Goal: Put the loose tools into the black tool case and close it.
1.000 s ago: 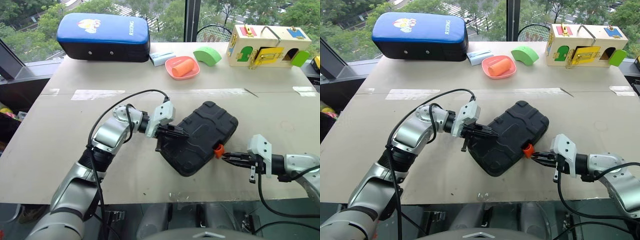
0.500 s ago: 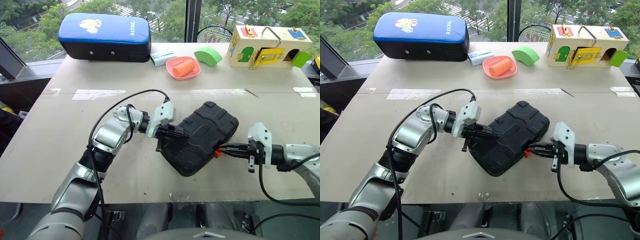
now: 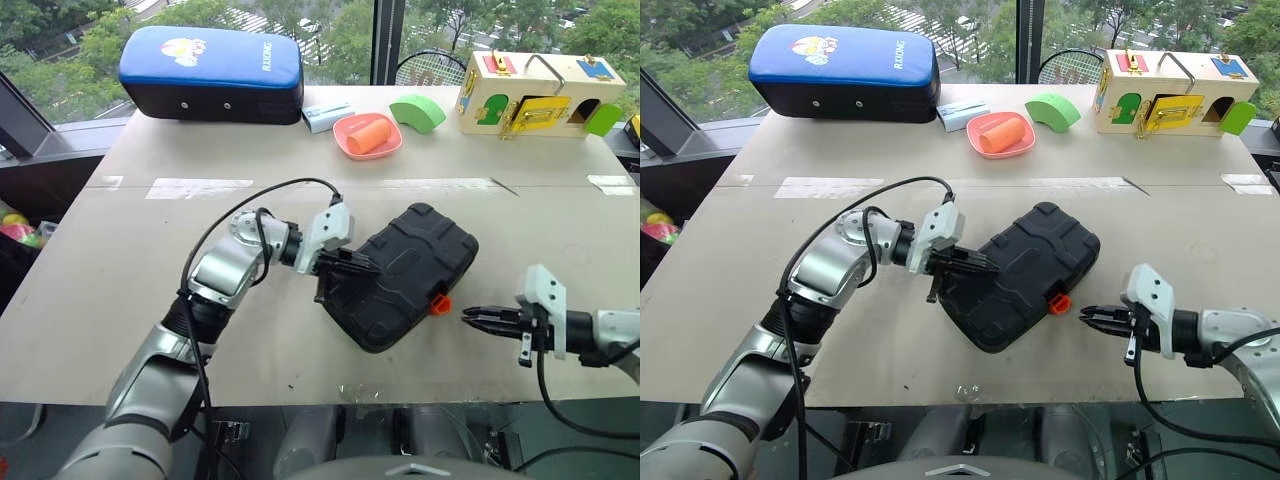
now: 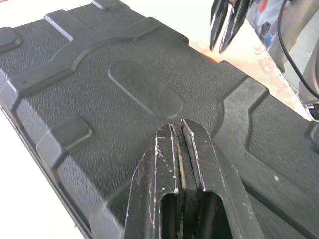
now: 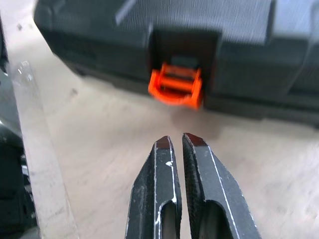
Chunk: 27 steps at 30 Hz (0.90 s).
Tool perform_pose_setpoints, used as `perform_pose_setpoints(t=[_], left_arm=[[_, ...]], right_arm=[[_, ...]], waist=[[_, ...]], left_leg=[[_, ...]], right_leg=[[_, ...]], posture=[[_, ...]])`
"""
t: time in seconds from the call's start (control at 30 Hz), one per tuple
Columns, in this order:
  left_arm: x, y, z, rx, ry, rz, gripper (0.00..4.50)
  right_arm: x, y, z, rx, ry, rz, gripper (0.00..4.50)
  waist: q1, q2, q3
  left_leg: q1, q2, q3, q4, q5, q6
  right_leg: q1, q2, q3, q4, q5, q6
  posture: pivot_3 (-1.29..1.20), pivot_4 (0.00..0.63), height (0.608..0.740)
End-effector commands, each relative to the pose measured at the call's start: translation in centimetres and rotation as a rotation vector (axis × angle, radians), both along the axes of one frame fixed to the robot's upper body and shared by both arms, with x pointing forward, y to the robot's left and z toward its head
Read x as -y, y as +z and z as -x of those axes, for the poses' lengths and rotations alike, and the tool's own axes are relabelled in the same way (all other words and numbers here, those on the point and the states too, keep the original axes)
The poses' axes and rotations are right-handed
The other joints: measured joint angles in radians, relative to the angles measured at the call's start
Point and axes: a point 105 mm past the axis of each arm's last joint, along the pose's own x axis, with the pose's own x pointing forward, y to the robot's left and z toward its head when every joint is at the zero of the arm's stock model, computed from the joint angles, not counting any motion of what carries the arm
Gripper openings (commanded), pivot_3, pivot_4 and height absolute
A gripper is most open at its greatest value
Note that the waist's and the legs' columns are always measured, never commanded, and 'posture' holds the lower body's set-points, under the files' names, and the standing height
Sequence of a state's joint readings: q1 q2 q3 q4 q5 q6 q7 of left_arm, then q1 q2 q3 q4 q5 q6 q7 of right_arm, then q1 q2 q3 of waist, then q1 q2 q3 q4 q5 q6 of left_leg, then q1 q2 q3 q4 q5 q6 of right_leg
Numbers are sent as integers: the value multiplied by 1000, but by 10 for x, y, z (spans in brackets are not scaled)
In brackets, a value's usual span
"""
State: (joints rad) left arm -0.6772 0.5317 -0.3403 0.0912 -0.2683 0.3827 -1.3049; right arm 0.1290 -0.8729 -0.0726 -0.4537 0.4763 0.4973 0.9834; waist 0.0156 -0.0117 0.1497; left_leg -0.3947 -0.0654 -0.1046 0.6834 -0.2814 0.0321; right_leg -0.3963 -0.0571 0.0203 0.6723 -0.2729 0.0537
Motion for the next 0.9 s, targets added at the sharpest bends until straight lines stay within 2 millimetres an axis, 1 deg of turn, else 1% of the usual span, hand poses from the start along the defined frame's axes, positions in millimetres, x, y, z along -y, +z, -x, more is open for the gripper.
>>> perform_pose_setpoints(t=[0.03, 0.1, 0.2, 0.33, 0.47, 0.6, 0.73, 0.9], left_arm=[[2, -19, -1, -5, -7, -87, 59], [2, -25, -3, 35, -19, -127, 59], [2, -32, -8, 82, -27, -169, 59], [5, -39, -12, 136, -53, -213, 59], [10, -49, -12, 175, -90, -245, 59], [15, -57, -11, 208, -138, -272, 59], [20, -62, -7, 196, -160, -267, 59], [22, -66, -3, 187, -180, -269, 59]], right_arm=[[-10, -7, -3, 31, 12, 13, 0], [-15, -9, -7, 39, 18, 12, 0], [-24, -4, -15, 64, 34, -10, 0], [-35, 11, -23, 99, 62, -43, 0], [-45, 31, -26, 114, 78, -107, 0], [-47, 37, -25, 134, 115, -76, 0], [-46, 40, -24, 143, 147, -50, 0], [-44, 47, -28, 158, 160, -42, 0]], waist=[[0, 0, 0], [-1, 0, 0], [-1, 1, 0], [0, 0, -1], [-5, 0, -1], [-6, 0, -1], [-5, 0, -1], [-8, 0, -1]], left_leg=[[0, 0, 0, 0, 0, 0], [0, 0, 0, 0, 0, 0], [1, 0, 0, 0, 0, 0], [2, 0, 0, 0, 0, 0], [3, 0, 0, 0, 0, 0], [3, 0, 0, 0, 0, 0], [3, 0, 0, 0, 0, 0], [4, 0, 0, 0, 0, 0]], right_leg=[[0, 0, 0, 0, 0, 0], [0, 0, 0, 0, 0, 0], [0, 0, 0, 0, 0, 0], [2, 0, -1, 0, 0, 0], [2, 1, 0, 1, 0, 0], [2, 1, 0, 1, 0, 0], [2, 1, 0, 1, 0, 0], [2, 1, -1, 2, 0, 0]], posture=[[0, 150, 735], [0, 150, 735], [0, 150, 735], [0, 150, 735], [0, 150, 735], [0, 150, 735], [0, 150, 735], [0, 150, 735]])
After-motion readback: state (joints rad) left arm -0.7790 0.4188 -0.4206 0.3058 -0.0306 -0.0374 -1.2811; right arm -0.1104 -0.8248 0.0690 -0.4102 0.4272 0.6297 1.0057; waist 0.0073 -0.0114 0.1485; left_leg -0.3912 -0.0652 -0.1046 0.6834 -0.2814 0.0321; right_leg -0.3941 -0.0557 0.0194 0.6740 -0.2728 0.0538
